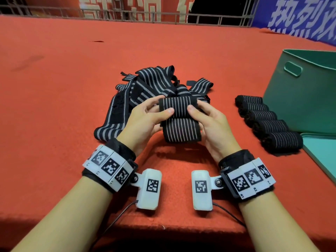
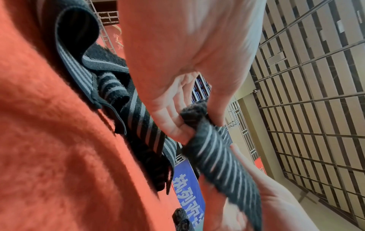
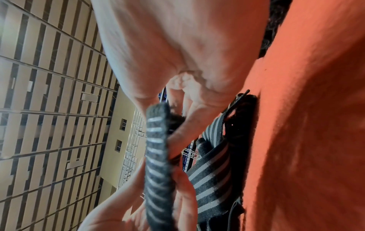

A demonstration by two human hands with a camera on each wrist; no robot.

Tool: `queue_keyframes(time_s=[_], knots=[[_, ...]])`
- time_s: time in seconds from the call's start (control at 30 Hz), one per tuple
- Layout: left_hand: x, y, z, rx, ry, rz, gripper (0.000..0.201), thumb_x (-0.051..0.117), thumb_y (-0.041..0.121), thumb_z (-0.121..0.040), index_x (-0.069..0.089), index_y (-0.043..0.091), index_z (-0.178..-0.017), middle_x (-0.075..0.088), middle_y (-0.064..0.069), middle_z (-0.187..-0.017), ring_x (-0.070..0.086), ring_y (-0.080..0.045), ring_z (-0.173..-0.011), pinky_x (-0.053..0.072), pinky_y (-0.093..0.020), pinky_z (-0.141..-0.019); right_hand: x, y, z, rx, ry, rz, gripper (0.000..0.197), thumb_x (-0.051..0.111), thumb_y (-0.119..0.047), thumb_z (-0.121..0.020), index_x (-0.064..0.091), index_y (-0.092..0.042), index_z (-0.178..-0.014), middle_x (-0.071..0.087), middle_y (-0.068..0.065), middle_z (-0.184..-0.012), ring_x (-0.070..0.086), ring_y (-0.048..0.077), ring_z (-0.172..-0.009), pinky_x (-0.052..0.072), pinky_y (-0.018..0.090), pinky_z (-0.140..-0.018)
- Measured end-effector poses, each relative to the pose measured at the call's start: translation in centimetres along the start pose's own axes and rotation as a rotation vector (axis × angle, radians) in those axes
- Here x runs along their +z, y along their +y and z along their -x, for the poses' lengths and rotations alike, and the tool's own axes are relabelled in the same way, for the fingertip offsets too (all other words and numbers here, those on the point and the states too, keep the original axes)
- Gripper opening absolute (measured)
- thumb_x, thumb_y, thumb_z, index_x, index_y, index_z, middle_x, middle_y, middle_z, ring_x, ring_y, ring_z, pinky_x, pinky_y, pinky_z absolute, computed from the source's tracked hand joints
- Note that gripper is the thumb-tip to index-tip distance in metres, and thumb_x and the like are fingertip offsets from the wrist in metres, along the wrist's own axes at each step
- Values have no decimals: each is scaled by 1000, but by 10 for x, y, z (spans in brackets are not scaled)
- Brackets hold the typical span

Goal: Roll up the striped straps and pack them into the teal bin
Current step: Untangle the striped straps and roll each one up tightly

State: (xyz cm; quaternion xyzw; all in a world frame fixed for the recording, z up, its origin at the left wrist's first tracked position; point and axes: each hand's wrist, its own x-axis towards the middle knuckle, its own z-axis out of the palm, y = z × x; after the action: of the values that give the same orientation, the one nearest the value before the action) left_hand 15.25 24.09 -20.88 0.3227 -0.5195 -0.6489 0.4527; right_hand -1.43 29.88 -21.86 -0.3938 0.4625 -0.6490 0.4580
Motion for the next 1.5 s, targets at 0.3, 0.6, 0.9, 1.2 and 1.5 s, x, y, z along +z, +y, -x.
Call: queue_keyframes(time_s=[0.3, 0.6, 0.9, 1.2, 1.5], knots=[[6, 1, 5, -119, -130, -13, 24, 57, 18, -103, 66, 8, -123, 75, -11, -114, 74, -26, -96, 62, -39, -82, 1, 6, -4, -81, -49, 117, 31, 54, -16, -106, 54, -13, -137, 72, 4, -113, 72, 16, -94, 61, 34, -77], [1, 1, 8, -40, -130, -184, 38, 70, 1, -92, 63, 10, -128, 74, -9, -120, 72, -23, -111, 60, -42, -92, 5, 13, -7, -51, -61, 238, 35, 46, -34, -109, 43, -17, -139, 67, 3, -108, 70, 21, -84, 60, 40, -67], [-2, 3, 6, -173, -100, -80, 53, 45, -21, -83, 64, 5, -125, 74, -13, -119, 75, -28, -101, 62, -35, -73, -2, 11, -6, -85, -84, 121, 28, 63, -13, -100, 61, -12, -127, 73, 6, -114, 70, 20, -106, 58, 41, -92], [-9, -3, 7, -263, -147, -67, 50, 53, 57, -97, 67, 19, -126, 76, -11, -113, 75, -26, -97, 61, -41, -88, -5, 12, -3, -167, -111, 165, 32, 72, -6, -90, 69, -23, -118, 71, 6, -123, 67, 22, -117, 54, 51, -102], [-8, -5, 0, -180, -94, 6, 36, 57, 11, -101, 56, 4, -137, 69, -13, -117, 70, -28, -96, 63, -41, -82, -2, 2, -7, 93, -134, 7, 31, 57, -12, -96, 68, -16, -125, 73, 3, -111, 71, 16, -95, 60, 32, -72]])
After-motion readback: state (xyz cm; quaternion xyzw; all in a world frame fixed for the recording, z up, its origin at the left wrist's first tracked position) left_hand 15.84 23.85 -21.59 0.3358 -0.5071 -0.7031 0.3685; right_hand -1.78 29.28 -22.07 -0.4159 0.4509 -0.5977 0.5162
